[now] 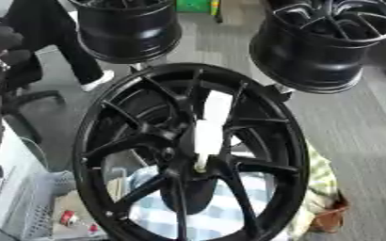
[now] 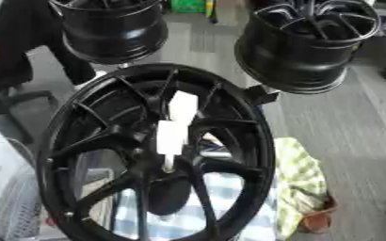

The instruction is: Pull the pin out of the wheel hub.

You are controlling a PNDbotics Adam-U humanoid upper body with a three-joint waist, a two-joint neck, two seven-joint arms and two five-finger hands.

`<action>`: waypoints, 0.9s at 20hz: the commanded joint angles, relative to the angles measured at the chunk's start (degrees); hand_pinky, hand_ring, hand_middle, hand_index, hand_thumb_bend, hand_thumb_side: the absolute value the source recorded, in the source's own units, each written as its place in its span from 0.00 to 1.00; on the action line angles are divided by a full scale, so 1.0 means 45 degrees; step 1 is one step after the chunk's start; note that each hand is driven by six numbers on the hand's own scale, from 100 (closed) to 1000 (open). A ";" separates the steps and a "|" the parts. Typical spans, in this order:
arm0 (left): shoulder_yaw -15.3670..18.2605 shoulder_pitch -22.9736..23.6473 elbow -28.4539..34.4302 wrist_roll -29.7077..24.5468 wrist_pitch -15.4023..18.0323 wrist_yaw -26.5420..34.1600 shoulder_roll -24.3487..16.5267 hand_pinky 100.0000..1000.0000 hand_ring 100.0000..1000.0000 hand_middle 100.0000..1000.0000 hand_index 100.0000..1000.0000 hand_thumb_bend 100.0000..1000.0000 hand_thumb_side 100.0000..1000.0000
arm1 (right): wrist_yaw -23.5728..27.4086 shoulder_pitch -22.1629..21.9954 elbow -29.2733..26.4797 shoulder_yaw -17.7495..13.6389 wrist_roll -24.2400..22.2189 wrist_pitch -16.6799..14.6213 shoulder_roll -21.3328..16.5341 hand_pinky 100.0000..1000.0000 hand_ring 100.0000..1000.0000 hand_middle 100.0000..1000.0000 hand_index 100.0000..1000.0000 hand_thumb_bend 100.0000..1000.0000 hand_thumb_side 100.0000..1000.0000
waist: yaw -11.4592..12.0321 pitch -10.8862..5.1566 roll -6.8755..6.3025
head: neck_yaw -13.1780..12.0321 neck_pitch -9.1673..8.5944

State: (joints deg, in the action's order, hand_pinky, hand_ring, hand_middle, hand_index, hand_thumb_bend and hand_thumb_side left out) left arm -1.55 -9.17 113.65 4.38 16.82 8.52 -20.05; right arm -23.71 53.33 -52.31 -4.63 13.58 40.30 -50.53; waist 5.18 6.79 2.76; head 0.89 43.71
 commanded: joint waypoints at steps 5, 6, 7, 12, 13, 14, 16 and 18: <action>0.0085 -0.0141 0.0209 0.0027 0.0041 -0.0001 -0.0188 0.76 0.79 0.69 0.80 0.00 0.65 | 0.2064 -0.0318 -0.2727 0.0174 0.0351 -0.1370 -0.0328 0.71 0.62 0.58 0.72 0.48 0.16 | -0.0012 -0.0131 -0.0027 | -0.0014 -0.0082; 0.0087 -0.0143 0.0209 0.0030 0.0040 -0.0006 -0.0186 0.76 0.79 0.69 0.80 0.00 0.65 | 0.2394 -0.0455 -0.3220 0.0230 0.0319 -0.1593 -0.0338 0.70 0.62 0.57 0.72 0.36 0.13 | -0.0009 -0.0124 -0.0027 | -0.0024 -0.0091; 0.0087 -0.0149 0.0209 0.0031 0.0041 -0.0011 -0.0186 0.76 0.79 0.69 0.80 0.00 0.65 | 0.2711 -0.0594 -0.3669 0.0289 0.0273 -0.1759 -0.0354 0.70 0.62 0.56 0.71 0.35 0.14 | -0.0006 -0.0117 -0.0026 | -0.0034 -0.0091; 0.0093 -0.0200 0.0209 0.0048 0.0085 -0.0015 -0.0213 0.76 0.79 0.69 0.80 0.00 0.65 | 0.3831 -0.1189 -0.6011 0.0648 -0.0114 -0.2353 -0.0324 0.71 0.60 0.54 0.70 0.33 0.14 | 0.0016 -0.0118 -0.0036 | -0.0075 -0.0111; 0.0097 -0.0205 0.0209 0.0058 0.0100 -0.0010 -0.0220 0.76 0.79 0.69 0.80 0.00 0.65 | 0.3964 -0.1264 -0.6472 0.0685 -0.0151 -0.2485 -0.0273 0.71 0.60 0.54 0.69 0.33 0.13 | 0.0017 -0.0118 -0.0041 | -0.0068 -0.0120; 0.0100 -0.0207 0.0209 0.0071 0.0112 -0.0004 -0.0222 0.76 0.79 0.69 0.80 0.00 0.65 | 0.4105 -0.1342 -0.6947 0.0707 -0.0157 -0.2624 -0.0194 0.71 0.59 0.54 0.69 0.33 0.13 | 0.0014 -0.0116 -0.0046 | -0.0062 -0.0122; 0.0093 -0.0214 0.0209 0.0085 0.0127 0.0003 -0.0219 0.76 0.79 0.69 0.80 0.00 0.65 | 0.4368 -0.1519 -0.7921 0.0719 -0.0074 -0.2894 -0.0005 0.71 0.59 0.53 0.69 0.33 0.12 | 0.0011 -0.0105 -0.0056 | -0.0062 -0.0130; 0.0094 -0.0225 0.0209 0.0099 0.0143 0.0005 -0.0224 0.76 0.79 0.69 0.80 0.00 0.64 | 0.4605 -0.1737 -0.8793 0.0716 0.0018 -0.3071 0.0171 0.71 0.59 0.53 0.69 0.33 0.11 | 0.0011 -0.0094 -0.0063 | -0.0075 -0.0132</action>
State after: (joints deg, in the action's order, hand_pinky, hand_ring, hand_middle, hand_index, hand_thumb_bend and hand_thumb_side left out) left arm -1.55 -9.41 113.65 4.72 17.21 8.50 -20.07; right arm -3.83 44.80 -88.78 -1.01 13.49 27.25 -48.78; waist 5.26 6.96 2.58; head 0.66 43.69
